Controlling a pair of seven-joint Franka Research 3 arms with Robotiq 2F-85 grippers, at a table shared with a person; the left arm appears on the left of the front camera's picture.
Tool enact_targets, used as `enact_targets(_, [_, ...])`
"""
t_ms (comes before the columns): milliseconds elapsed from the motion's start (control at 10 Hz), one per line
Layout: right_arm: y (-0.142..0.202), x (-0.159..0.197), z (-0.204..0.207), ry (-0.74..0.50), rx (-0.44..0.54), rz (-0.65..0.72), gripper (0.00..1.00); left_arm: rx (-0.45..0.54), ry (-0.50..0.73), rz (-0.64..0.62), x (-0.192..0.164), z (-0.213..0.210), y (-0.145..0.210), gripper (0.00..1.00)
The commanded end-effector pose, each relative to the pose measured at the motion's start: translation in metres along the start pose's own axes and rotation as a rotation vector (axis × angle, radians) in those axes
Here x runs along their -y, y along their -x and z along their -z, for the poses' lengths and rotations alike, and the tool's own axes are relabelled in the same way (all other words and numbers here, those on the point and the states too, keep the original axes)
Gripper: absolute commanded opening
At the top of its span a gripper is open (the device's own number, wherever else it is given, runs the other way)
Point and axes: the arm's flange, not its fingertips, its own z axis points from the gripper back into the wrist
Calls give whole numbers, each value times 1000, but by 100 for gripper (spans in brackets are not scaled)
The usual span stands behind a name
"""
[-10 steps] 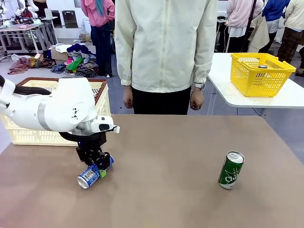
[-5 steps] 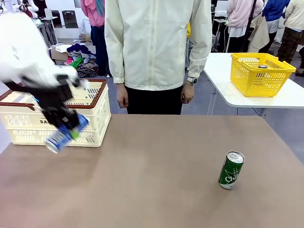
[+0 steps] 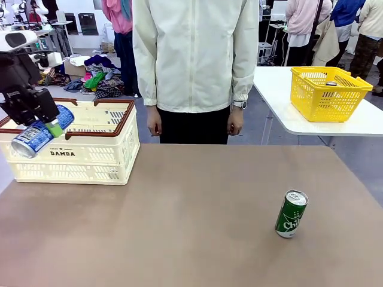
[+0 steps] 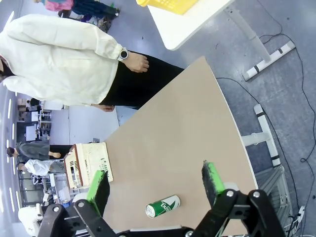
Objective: Place the drinks into the Shopping basket.
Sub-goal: Pick up one drink and place it into the Shopping basket.
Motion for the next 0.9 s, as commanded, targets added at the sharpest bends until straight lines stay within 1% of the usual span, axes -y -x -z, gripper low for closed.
enact_targets(0, [-2, -3, 0, -14, 8, 3, 100, -7, -8, 43, 8, 1, 2, 0])
enact_targets(100, [-2, -3, 0, -14, 8, 3, 100, -7, -8, 43, 8, 1, 2, 0])
enact_targets(200, [-2, -3, 0, -14, 8, 3, 100, -9, -3, 13, 5, 4, -1, 0])
enact_targets(300, [-2, -3, 0, -14, 8, 3, 100, -29, -27, -107, -28, -11, -41, 0])
enact_targets(400, [-2, -3, 0, -14, 8, 3, 100, -4, -113, -187, -63, -14, -82, 0])
enact_targets(500, [-2, -3, 0, -14, 8, 3, 100, 13, -143, -271, -96, -8, -119, 0])
enact_targets(600, [-2, -3, 0, -14, 8, 3, 100, 36, -192, -345, -120, -1, -149, 0])
enact_targets(700, [-2, -3, 0, -14, 8, 3, 100, 21, -174, -374, -134, 5, -172, 0])
enact_targets(800, [-2, -3, 0, -14, 8, 3, 100, 34, -221, -425, -149, 10, -192, 0])
